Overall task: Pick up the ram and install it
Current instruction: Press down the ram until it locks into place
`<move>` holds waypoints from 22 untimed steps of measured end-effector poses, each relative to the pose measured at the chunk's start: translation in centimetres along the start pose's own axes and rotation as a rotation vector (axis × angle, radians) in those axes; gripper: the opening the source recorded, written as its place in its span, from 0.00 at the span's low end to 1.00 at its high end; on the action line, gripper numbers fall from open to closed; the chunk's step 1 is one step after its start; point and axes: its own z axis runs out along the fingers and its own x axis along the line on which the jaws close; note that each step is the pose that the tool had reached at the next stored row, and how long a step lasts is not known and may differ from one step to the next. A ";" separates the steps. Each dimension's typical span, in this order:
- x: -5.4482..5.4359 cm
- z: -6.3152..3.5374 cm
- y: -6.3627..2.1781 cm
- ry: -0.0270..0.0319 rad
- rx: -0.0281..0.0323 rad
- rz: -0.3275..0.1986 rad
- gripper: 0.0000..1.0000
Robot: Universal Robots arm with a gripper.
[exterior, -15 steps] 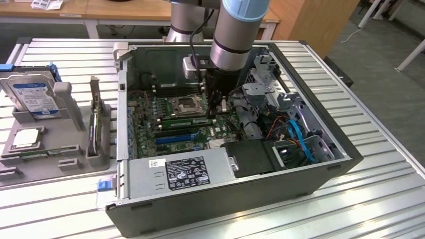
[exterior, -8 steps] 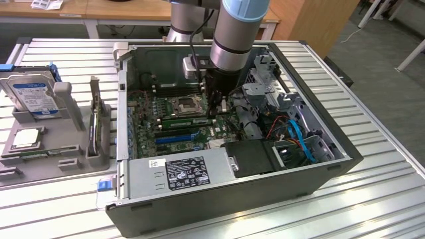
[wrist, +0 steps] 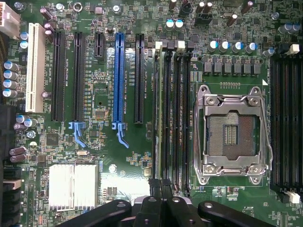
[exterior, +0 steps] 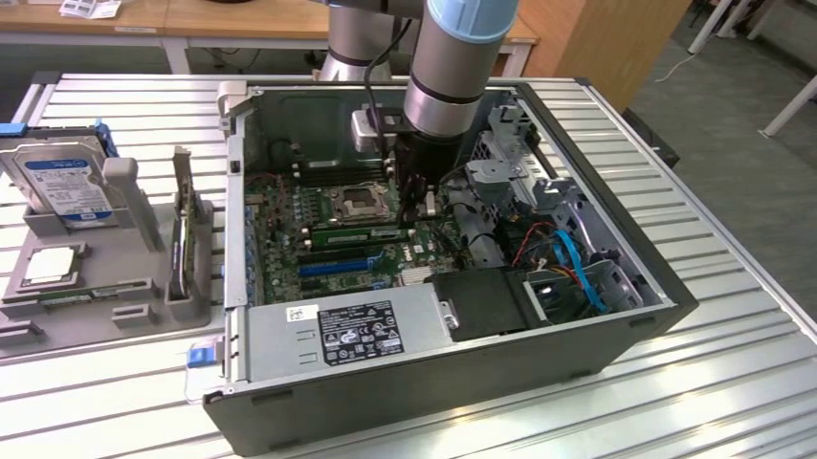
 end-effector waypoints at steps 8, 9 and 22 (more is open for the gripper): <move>0.0 0.04 0.00 0.0001 0.0000 0.000 0.10; 0.0 0.04 0.00 0.0000 0.0000 0.000 0.10; 0.0 -1.19 0.06 -0.0001 0.0000 0.000 0.10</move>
